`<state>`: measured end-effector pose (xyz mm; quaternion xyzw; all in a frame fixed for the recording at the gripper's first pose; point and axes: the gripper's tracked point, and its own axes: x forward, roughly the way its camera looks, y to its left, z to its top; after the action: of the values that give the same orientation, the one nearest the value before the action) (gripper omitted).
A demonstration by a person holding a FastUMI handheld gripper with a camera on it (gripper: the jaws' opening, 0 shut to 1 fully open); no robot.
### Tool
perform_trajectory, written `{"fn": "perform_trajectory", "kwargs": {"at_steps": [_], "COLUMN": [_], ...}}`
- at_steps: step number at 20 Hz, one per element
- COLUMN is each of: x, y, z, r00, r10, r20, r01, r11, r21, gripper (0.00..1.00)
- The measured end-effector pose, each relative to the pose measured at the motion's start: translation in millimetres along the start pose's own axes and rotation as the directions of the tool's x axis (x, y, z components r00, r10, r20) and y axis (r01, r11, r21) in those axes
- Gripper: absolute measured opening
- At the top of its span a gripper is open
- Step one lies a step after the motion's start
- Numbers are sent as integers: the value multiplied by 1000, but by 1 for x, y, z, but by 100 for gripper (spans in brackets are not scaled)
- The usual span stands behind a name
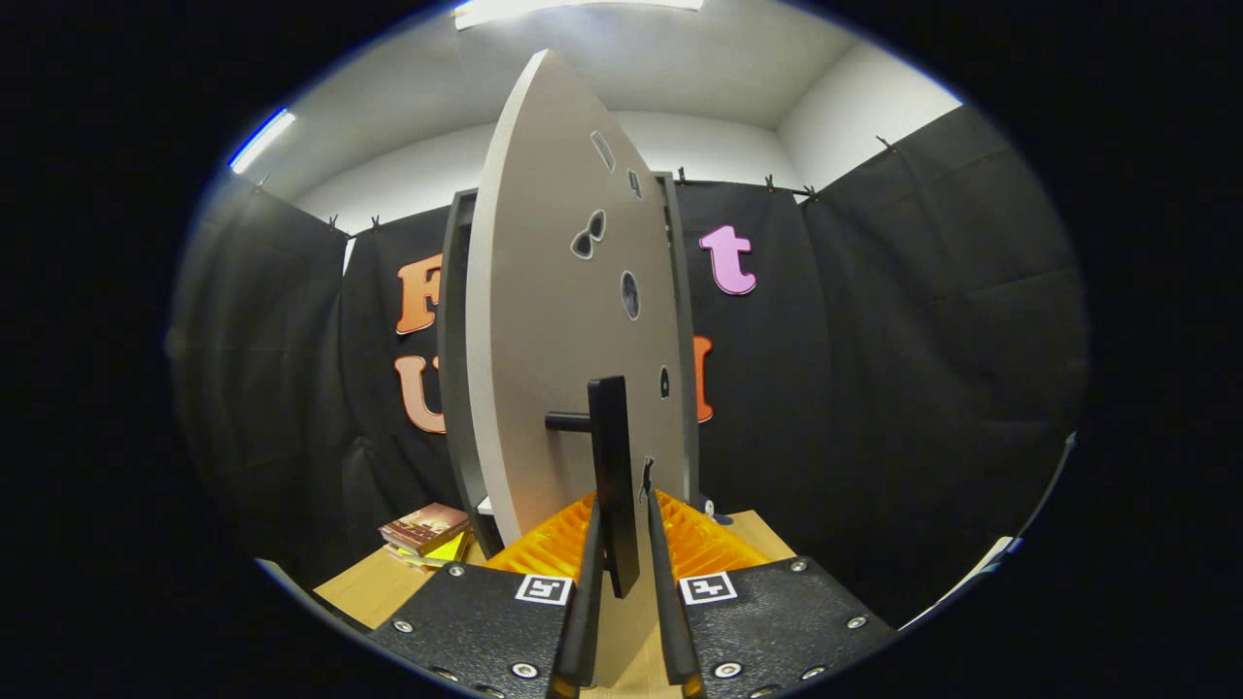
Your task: Open the shoe cabinet door, grab the shoes and put them into the shoe cabinet, then close the shoe cabinet door.
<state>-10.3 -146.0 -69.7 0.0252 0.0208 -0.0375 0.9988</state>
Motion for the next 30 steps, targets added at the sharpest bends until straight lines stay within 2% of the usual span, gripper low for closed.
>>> {"fn": "perform_trajectory", "kwargs": {"at_steps": [5,7,9,13,16,20,23,25,28,30], "x": [-1,-1,-1,-2,-10,-29,-47,-55,-68,-72], "y": [-56,-79,-89,-100,-110,-127,-135,-132,-108,-89], "z": [-7,-1,-2,-2,7,17,26,33,36,40], "r00": [996,993,995,997,995,990,984,982,983,986], "r10": [-84,-115,-96,-77,-98,-143,-172,-186,-177,-158], "r20": [-12,-6,-11,-21,-6,18,40,38,41,45], "r01": [84,115,96,77,98,143,172,186,177,158], "r11": [996,993,995,997,995,990,985,983,984,987], "r21": [11,23,35,-12,-25,4,-7,3,13,16], "gripper": [26,22,20,24,33,35,46,57,72,78]}}
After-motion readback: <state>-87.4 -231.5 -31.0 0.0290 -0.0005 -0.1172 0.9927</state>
